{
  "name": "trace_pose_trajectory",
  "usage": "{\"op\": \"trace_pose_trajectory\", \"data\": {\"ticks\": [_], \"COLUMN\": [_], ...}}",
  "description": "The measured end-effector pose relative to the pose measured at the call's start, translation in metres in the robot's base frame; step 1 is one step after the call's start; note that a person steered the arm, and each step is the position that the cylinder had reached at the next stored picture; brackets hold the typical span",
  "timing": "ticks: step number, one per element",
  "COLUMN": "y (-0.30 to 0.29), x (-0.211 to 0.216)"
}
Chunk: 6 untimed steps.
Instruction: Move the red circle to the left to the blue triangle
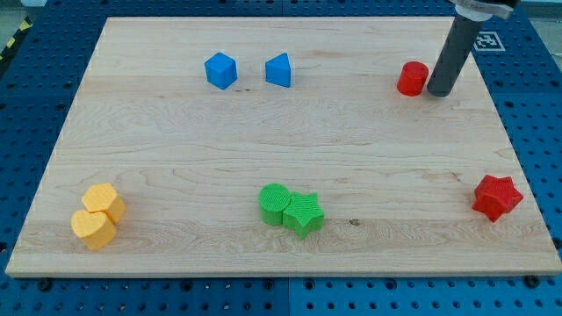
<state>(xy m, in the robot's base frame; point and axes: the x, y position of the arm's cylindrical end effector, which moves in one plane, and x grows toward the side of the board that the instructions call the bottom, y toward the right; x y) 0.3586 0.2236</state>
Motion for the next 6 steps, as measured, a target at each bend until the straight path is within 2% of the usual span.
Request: {"op": "trace_pose_trajectory", "data": {"ticks": [1, 4, 6], "y": [0.0, 0.007, -0.026], "x": [-0.028, -0.009, -0.009]}}
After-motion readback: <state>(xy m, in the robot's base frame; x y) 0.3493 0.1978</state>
